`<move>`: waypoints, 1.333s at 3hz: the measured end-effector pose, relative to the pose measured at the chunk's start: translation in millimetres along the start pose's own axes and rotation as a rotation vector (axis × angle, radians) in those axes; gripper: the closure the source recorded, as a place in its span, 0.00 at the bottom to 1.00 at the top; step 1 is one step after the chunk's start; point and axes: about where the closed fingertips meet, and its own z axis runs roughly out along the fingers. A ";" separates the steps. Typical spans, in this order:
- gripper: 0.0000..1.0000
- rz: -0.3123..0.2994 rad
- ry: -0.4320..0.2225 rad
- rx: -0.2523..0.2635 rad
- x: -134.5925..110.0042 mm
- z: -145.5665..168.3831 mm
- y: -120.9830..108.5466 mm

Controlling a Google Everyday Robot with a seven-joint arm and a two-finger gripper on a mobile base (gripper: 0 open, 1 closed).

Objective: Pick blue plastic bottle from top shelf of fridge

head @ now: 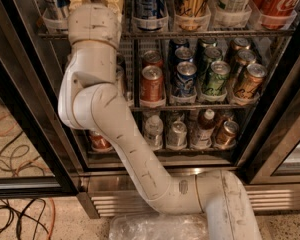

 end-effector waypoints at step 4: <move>1.00 0.051 -0.288 0.011 -4.2 -2.4 -3.2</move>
Offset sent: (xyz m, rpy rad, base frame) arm -0.0159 0.0058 0.0030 -0.0357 -0.2142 0.0101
